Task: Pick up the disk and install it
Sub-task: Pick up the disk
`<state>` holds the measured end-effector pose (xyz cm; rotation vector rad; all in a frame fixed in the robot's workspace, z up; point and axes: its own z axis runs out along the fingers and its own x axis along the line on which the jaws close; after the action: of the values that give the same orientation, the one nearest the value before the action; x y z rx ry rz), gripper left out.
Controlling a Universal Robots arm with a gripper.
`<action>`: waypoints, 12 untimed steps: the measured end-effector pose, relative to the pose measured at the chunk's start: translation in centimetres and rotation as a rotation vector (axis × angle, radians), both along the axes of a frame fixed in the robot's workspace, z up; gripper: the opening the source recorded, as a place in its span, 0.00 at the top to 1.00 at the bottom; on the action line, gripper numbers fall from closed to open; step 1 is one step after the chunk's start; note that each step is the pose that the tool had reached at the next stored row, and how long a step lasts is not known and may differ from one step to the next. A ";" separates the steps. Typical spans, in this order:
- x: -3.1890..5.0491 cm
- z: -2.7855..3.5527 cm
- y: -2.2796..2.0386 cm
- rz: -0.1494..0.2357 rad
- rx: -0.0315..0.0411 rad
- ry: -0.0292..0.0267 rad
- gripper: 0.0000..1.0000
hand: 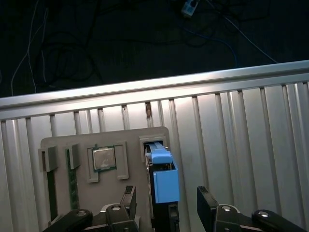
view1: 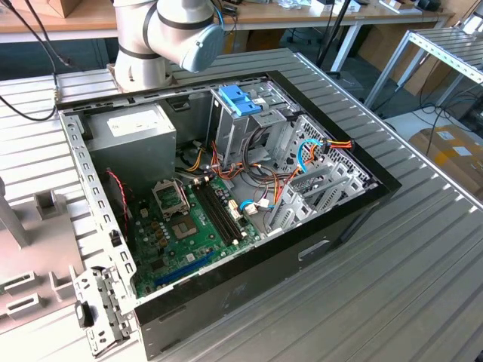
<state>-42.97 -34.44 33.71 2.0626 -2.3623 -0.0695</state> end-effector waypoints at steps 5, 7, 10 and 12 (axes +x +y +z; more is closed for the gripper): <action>0.00 -0.30 0.00 0.001 0.0001 -0.0001 0.38; 0.00 -0.44 0.00 0.001 0.0001 -0.0001 0.38; 0.00 -0.62 0.00 0.001 0.0000 -0.0001 0.38; 0.00 -0.72 0.00 0.001 0.0000 -0.0001 0.38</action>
<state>-42.97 -34.44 32.99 2.0644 -2.3609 -0.0695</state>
